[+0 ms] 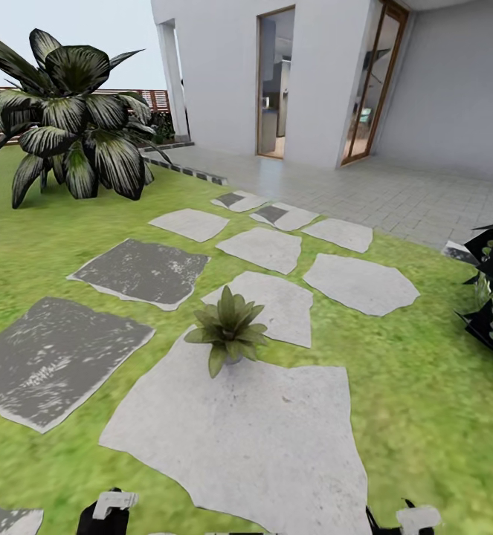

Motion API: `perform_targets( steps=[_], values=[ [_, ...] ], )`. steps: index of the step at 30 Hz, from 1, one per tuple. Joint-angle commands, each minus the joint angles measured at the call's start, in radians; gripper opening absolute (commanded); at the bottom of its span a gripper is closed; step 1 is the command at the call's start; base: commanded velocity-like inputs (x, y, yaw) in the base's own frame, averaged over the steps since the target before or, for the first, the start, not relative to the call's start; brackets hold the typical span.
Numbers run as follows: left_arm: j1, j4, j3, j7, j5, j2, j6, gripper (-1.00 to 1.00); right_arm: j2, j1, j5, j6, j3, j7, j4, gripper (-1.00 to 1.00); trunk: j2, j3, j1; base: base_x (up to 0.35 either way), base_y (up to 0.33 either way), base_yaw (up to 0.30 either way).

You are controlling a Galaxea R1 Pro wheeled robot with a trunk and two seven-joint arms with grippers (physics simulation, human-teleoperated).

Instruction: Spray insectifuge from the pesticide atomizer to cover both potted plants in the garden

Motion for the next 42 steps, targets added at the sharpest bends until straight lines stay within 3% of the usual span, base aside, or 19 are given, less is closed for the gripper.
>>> perform_targets(
  steps=[1, 5, 6, 10, 14, 18, 21, 22, 23, 25, 26, 28, 31, 35, 36, 39, 42],
  values=[
    [-0.002, 0.000, -0.003, -0.014, -0.021, 0.002, 0.001, -1.00, 0.000, -0.001, 0.029, -0.001, 0.017, 0.009, -0.001, 1.00, 0.000, -0.001, 0.000, 0.005, -0.006, 0.000],
    [-0.013, 0.000, -0.102, -0.130, -0.147, 0.012, 0.032, -1.00, 0.000, -0.004, 0.111, 0.008, 0.128, 0.011, 0.000, 1.00, 0.000, -0.001, 0.000, 0.002, -0.002, 0.000],
    [-0.015, -0.001, -0.124, -0.206, -0.191, 0.015, 0.062, -1.00, 0.001, -0.009, 0.130, 0.010, 0.171, 0.024, 0.000, 1.00, 0.000, -0.001, 0.000, 0.000, 0.000, 0.000],
    [-0.043, -0.034, -0.148, -0.471, -0.271, 0.037, 0.156, -1.00, 0.002, -0.049, 0.149, 0.078, 0.268, 0.159, -0.002, 1.00, 0.000, -0.001, 0.000, 0.000, 0.000, 0.000],
    [-0.111, -0.141, -0.152, -0.775, -0.328, 0.063, 0.251, -1.00, 0.003, -0.149, 0.152, 0.203, 0.294, 0.332, -0.004, 1.00, 0.000, -0.001, 0.000, 0.000, 0.000, 0.000],
    [-0.192, -0.283, -0.153, -1.006, -0.353, 0.069, 0.413, -1.00, 0.003, -0.273, 0.153, 0.338, 0.300, 0.489, -0.004, 1.00, 0.000, -0.001, 0.000, 0.000, 0.000, 0.000],
    [-0.272, -0.411, -0.152, -1.180, -0.454, 0.053, 0.521, -1.00, 0.010, -0.390, 0.154, 0.469, 0.307, 0.676, -0.034, 1.00, 0.000, -0.001, 0.000, 0.000, 0.000, 0.000],
    [-0.297, -0.433, -0.152, -1.233, -0.477, 0.050, 0.550, -1.00, 0.018, -0.411, 0.154, 0.493, 0.319, 0.718, -0.041, 1.00, 0.000, -0.001, 0.000, 0.000, 0.000, 0.000],
    [-0.328, -0.459, -0.152, -1.295, -0.495, 0.043, 0.589, -1.00, 0.043, -0.436, 0.153, 0.521, 0.359, 0.756, -0.055, 1.00, 0.000, -0.001, 0.000, 0.000, 0.000, 0.000],
    [-0.344, -0.480, -0.154, -1.325, -0.523, 0.029, 0.611, -1.00, 0.078, -0.447, 0.152, 0.534, 0.427, 0.774, -0.074, 1.00, 0.000, -0.001, 0.000, 0.000, 0.000, 0.000],
    [-0.344, -0.484, -0.152, -1.331, -0.604, 0.009, 0.616, -1.00, 0.117, -0.449, 0.151, 0.536, 0.448, 0.796, -0.080, 1.00, 0.000, -0.001, 0.000, 0.000, 0.000, 0.000],
    [-0.341, -0.485, -0.151, -1.333, -0.653, -0.007, 0.617, -1.00, 0.142, -0.450, 0.151, 0.536, 0.454, 0.805, -0.081, 1.00, 0.000, -0.001, 0.000, 0.000, 0.000, 0.000],
    [-0.338, -0.485, -0.151, -1.329, -0.671, -0.014, 0.617, -1.00, 0.165, -0.450, 0.152, 0.536, 0.457, 0.808, -0.081, 1.00, 0.000, -0.001, 0.000, 0.000, 0.000, 0.000],
    [-0.338, -0.485, -0.153, -1.324, -0.676, -0.017, 0.616, -1.00, 0.177, -0.450, 0.152, 0.536, 0.458, 0.811, -0.081, 1.00, 0.000, -0.001, 0.000, 0.000, 0.000, 0.000],
    [-0.338, -0.486, -0.153, -1.324, -0.676, -0.017, 0.616, -1.00, 0.178, -0.450, 0.152, 0.536, 0.459, 0.811, -0.081, -1.00, 0.000, -0.001, 0.000, 0.000, 0.000, 0.000],
    [-0.339, -0.486, -0.164, -1.323, -0.675, -0.018, 0.617, -1.00, 0.187, -0.450, 0.152, 0.537, 0.459, 0.811, -0.081, -1.00, 0.000, -0.001, 0.000, 0.000, 0.000, 0.000],
    [-0.340, -0.486, -0.172, -1.323, -0.675, -0.018, 0.612, -1.00, 0.217, -0.451, 0.152, 0.537, 0.460, 0.818, -0.081, -1.00, 0.000, -0.001, 0.000, 0.000, 0.000, 0.000]
  ],
)
